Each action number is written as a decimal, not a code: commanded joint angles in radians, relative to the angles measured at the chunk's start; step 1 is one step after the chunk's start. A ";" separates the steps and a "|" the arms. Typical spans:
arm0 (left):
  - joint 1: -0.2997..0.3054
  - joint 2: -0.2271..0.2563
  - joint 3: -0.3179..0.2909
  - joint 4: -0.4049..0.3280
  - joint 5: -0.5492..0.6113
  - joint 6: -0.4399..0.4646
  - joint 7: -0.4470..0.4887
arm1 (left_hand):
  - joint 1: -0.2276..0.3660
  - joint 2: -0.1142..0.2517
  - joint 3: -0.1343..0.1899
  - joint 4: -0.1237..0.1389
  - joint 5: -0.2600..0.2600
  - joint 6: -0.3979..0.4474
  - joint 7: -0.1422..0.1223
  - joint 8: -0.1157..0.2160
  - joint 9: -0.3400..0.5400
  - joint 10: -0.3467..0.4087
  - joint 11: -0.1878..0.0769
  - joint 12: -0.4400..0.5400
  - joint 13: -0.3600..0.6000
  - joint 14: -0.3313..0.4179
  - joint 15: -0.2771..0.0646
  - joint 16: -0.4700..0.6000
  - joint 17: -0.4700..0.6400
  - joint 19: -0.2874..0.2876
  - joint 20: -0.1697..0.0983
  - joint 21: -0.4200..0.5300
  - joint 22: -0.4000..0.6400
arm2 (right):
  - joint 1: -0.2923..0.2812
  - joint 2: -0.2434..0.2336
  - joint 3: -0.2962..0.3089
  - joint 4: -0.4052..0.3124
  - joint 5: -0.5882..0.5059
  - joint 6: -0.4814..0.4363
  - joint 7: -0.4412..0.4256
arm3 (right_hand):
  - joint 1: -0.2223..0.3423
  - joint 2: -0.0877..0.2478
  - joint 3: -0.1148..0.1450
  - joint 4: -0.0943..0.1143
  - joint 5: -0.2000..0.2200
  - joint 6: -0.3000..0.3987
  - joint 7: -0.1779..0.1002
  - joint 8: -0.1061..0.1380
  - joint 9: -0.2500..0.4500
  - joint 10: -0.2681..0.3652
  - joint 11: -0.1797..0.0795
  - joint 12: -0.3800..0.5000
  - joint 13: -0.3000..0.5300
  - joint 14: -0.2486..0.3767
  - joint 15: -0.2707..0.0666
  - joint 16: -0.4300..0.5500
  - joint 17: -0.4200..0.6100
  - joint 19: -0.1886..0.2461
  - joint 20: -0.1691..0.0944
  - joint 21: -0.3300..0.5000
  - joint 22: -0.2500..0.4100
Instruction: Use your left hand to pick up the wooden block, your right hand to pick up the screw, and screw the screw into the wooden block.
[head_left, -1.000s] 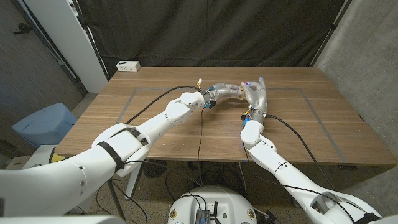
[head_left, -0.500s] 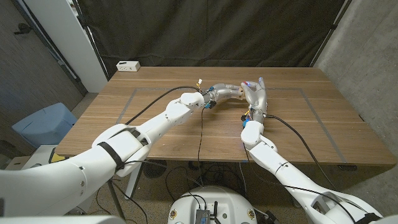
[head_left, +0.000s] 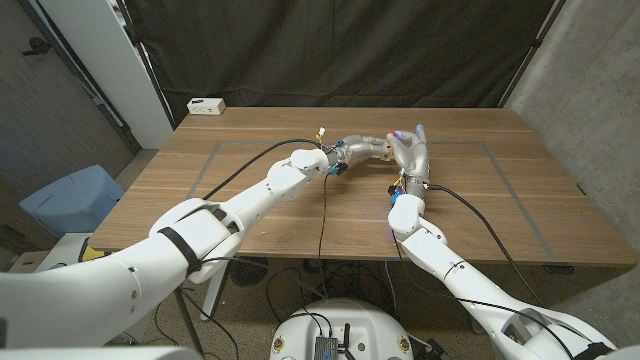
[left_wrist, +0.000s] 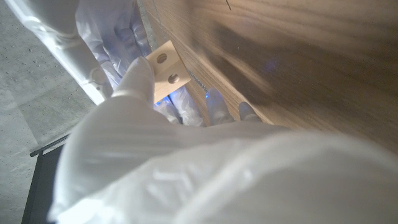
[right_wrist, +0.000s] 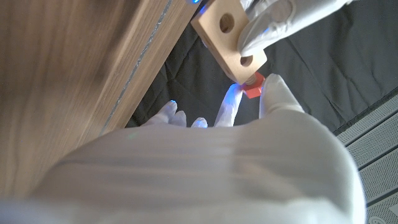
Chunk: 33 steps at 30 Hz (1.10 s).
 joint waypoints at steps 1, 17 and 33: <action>-0.014 -0.015 0.001 0.036 -0.001 -0.016 -0.007 | 0.002 0.008 0.004 0.004 0.005 0.000 0.004 0.003 0.004 -0.004 0.000 -0.001 0.004 0.009 -0.026 0.003 0.002 0.002 0.003 0.007 0.003 | 0.001 -0.007 -0.001 0.003 0.002 0.008 0.012 | -0.002 -0.012 -0.003 0.001 0.003 -0.008 0.003 -0.005 -0.004 -0.008 0.004 -0.002 0.002 -0.003 0.003 -0.004 0.002 -0.005 0.003 0.000 0.004; -0.039 -0.038 0.001 0.098 0.004 -0.044 -0.016 | 0.004 0.009 0.005 0.003 0.005 -0.001 0.000 0.003 0.004 -0.005 0.000 -0.001 0.004 0.008 -0.026 0.003 0.002 0.001 0.003 0.007 0.003 | 0.010 -0.017 0.001 0.021 0.013 0.033 0.041 | -0.030 -0.028 -0.014 0.009 0.002 -0.054 0.003 -0.038 -0.027 -0.032 0.029 -0.005 0.002 -0.022 0.014 -0.007 0.002 -0.026 0.010 -0.002 0.005; -0.056 -0.045 0.000 0.138 0.010 -0.067 -0.027 | 0.004 0.007 0.004 0.003 0.005 0.001 0.002 0.005 0.004 -0.004 0.000 0.000 0.005 0.007 -0.027 0.003 0.002 0.001 0.003 0.007 0.003 | 0.009 -0.039 0.004 -0.001 0.023 0.023 0.082 | -0.071 -0.032 -0.023 0.024 0.006 -0.132 0.026 -0.088 -0.052 -0.072 0.048 -0.007 0.003 -0.062 0.027 -0.012 0.002 -0.063 0.017 -0.005 0.005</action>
